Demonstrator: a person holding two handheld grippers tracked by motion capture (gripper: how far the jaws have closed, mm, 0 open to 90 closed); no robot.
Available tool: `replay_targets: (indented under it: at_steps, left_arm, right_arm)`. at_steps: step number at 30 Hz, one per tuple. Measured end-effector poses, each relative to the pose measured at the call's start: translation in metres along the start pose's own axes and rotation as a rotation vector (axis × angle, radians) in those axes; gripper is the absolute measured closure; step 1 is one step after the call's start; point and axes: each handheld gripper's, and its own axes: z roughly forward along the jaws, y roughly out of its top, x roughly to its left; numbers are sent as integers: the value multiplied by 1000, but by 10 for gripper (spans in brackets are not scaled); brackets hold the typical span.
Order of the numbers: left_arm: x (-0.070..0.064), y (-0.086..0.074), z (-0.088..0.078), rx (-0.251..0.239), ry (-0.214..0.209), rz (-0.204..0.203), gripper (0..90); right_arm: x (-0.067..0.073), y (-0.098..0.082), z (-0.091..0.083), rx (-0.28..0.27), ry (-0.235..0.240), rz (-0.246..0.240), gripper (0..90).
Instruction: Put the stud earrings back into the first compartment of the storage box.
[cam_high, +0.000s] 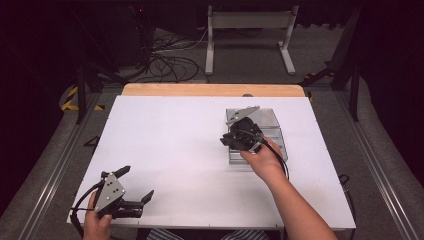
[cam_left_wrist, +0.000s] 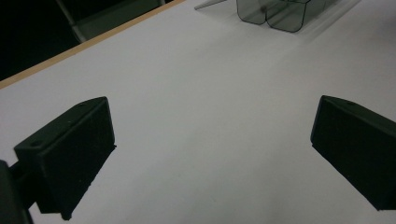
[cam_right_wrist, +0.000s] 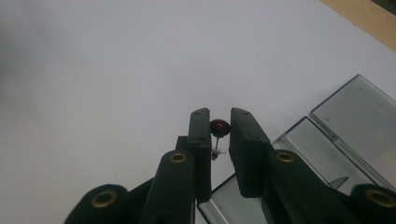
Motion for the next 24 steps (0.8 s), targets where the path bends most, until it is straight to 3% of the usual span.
replay_targets:
  at_steps: [14,24]
  left_arm:
    - [1,0,0,1,-3,1,2]
    - [1,0,1,1,-6,-3,3]
  right_arm:
    - [-35,-8,19,51,-74,90,790]
    - [-52,-15,35,102,-102,134,790]
